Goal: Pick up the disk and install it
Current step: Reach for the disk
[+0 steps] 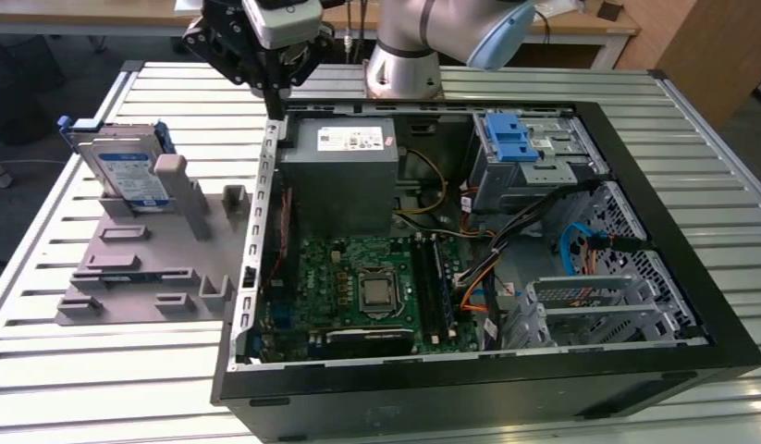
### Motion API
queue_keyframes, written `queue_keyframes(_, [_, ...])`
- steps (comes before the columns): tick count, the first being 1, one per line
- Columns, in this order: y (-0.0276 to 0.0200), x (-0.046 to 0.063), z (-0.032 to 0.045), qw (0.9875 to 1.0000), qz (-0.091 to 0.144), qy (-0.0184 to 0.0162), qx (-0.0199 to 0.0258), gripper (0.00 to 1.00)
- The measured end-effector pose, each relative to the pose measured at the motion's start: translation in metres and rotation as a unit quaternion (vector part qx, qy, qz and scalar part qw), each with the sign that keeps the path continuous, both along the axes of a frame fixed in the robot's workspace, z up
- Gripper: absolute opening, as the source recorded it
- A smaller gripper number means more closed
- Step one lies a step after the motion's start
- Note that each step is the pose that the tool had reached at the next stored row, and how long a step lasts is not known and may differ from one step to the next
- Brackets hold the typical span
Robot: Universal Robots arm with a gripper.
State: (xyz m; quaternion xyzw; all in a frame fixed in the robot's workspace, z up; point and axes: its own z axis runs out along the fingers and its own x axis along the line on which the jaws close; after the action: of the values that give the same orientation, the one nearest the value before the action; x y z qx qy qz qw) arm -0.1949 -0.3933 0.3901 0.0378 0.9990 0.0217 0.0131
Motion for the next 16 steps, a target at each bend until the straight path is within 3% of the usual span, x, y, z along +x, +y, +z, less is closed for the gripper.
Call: queue_keyframes(16, [0.0004, -0.020, -0.0010, 1.0000, 0.000, 0.0000, 0.0000, 0.11])
